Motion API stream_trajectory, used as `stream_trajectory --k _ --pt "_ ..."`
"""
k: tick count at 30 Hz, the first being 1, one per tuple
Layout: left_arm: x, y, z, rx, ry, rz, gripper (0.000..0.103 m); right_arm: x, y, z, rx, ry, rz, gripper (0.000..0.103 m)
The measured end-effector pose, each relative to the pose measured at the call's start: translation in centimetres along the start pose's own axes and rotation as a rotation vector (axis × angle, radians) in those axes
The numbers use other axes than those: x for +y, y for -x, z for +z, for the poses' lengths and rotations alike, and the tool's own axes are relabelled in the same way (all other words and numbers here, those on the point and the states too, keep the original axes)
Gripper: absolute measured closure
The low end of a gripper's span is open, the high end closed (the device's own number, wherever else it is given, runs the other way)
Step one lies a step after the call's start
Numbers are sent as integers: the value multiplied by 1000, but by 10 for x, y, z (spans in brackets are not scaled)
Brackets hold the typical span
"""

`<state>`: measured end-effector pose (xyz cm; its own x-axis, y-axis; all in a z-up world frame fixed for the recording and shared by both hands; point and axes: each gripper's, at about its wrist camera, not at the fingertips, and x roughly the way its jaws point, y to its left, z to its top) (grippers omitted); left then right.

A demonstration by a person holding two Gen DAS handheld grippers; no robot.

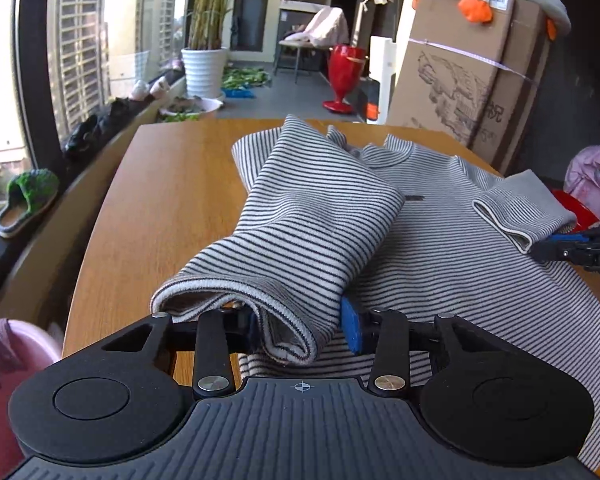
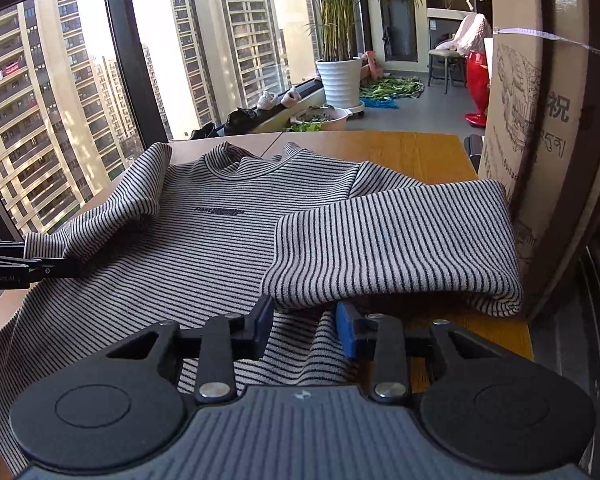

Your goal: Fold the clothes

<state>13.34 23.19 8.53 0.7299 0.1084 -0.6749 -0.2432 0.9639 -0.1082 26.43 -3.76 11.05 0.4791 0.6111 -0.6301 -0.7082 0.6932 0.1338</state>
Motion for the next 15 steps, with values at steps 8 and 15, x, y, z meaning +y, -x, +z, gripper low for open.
stream_trajectory --k 8,15 --pt "19 -14 24 -20 -1 56 65 -2 -40 24 -19 24 -37 71" --pt "46 31 23 -46 21 40 15 -6 -27 23 -56 2 -70 32"
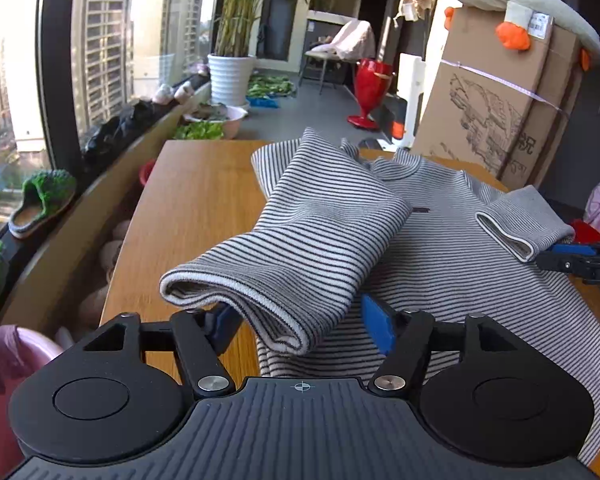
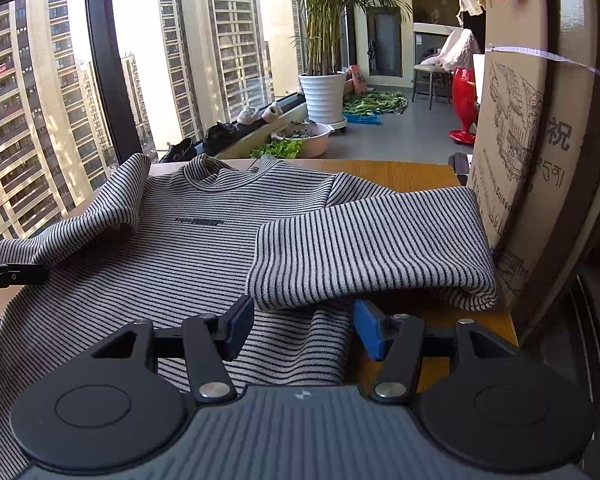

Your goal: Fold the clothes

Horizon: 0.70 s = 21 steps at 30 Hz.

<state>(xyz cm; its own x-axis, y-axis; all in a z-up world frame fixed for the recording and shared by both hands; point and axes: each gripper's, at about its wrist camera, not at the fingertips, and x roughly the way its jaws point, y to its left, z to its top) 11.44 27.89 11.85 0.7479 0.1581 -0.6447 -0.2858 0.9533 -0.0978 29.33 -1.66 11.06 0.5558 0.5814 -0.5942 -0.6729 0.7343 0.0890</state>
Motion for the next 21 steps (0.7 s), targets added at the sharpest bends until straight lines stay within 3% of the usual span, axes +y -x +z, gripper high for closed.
stream_trajectory --k 1,3,5,10,13,15,18,19,21 --pt "2 13 -2 -10 -17 8 9 -2 9 -2 -17 -11 0 28" --pt "4 40 -8 -22 -39 20 9 -7 30 -10 -46 -51 9 11" --pt "5 67 -18 -22 -29 15 8 -13 52 -20 -73 -105 24 0" --pt "-21 127 -41 -78 -19 -47 0 -3 102 -48 -86 -222 124 0" --pt "-51 157 -56 -213 -14 -41 0 23 125 -63 -100 -216 161 0" --pt "-70 172 -69 -308 7 -13 0 47 142 -74 -166 -175 124 0" --pt "-87 177 -87 -288 -34 0 0 83 168 -97 -302 -83 -92 0" --pt "-88 179 -92 -283 -30 9 0 93 173 -104 -313 -50 -158 0" --pt "-91 184 -100 -278 -22 28 0 105 182 -113 -313 -12 -211 0"
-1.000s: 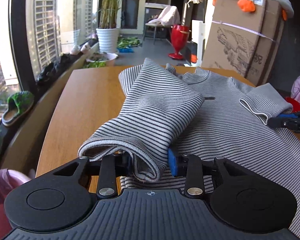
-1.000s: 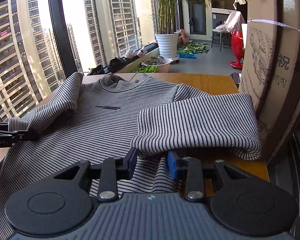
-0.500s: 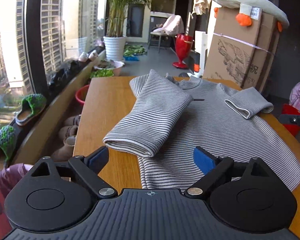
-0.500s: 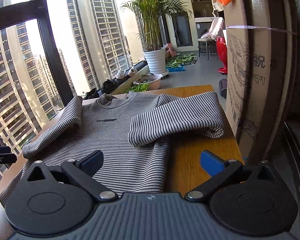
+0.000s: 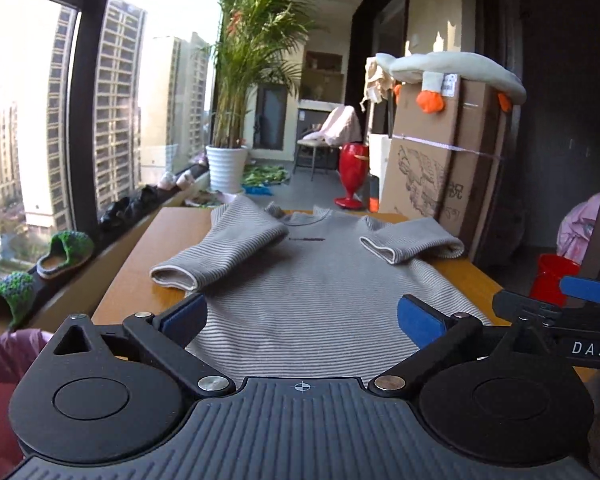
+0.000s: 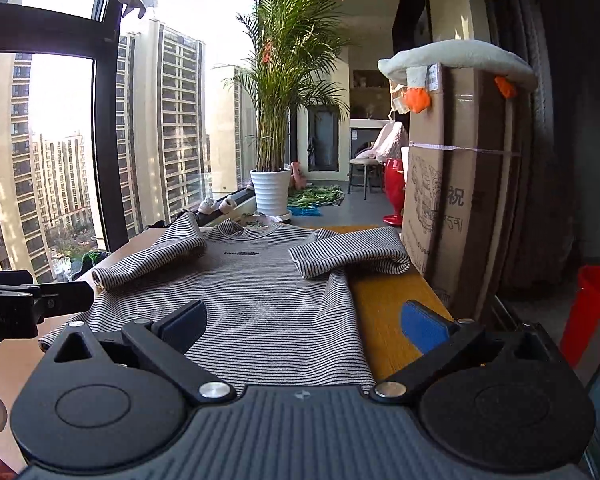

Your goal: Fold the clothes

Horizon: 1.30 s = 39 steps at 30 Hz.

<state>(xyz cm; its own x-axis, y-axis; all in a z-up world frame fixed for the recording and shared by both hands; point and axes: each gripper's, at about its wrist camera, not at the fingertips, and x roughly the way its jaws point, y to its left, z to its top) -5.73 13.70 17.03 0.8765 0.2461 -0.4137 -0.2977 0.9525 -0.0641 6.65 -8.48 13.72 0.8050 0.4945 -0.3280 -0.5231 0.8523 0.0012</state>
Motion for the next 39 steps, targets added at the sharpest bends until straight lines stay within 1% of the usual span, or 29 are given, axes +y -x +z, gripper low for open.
stream_trajectory --k 3,6,8,12,16,26,32,36,39 --pt "-6 10 -5 -2 -6 40 0 -3 6 0 18 -20 74 0" --pt "-8 17 -6 -6 -3 73 0 -5 12 4 -4 -29 88 0" --pt "-7 16 -5 21 9 73 0 -4 14 5 -8 -30 89 0" --pt "-8 10 -8 71 13 79 0 -1 15 4 36 -48 115 0" --pt "-11 5 -10 80 4 66 0 -5 15 2 60 -75 115 0" --pt "-14 -5 -14 127 -13 65 0 -3 9 -1 113 -81 122 0" --pt "-15 -10 -14 146 -7 62 0 -4 5 -4 137 -97 126 0" --pt "-16 -15 -15 172 -3 67 0 -4 3 -5 150 -98 129 0" --pt "-17 -16 -16 174 -1 65 0 -4 2 -5 161 -101 132 0"
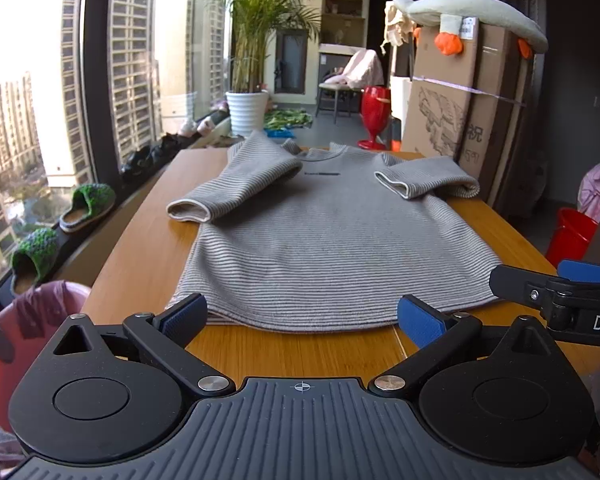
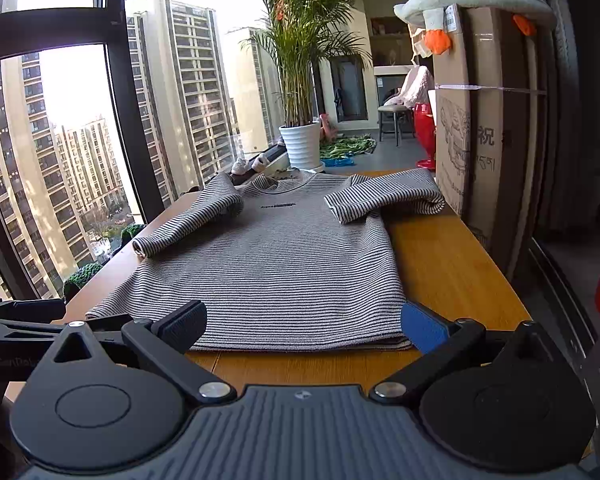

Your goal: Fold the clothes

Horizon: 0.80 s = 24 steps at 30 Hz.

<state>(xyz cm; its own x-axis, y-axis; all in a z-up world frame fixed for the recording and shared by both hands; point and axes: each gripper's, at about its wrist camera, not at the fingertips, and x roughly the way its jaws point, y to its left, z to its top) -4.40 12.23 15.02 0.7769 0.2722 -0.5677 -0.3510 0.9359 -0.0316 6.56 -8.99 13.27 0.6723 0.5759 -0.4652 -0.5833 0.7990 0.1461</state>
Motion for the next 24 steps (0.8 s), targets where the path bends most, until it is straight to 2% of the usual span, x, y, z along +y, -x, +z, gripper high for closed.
stream_trajectory --k 12,24 --pt "-11 -13 -2 57 -21 -11 0 -6 -8 -1 83 -34 -1 0" --pt "-15 -29 -3 102 -21 -36 0 -8 -12 -3 118 -52 -1 0"
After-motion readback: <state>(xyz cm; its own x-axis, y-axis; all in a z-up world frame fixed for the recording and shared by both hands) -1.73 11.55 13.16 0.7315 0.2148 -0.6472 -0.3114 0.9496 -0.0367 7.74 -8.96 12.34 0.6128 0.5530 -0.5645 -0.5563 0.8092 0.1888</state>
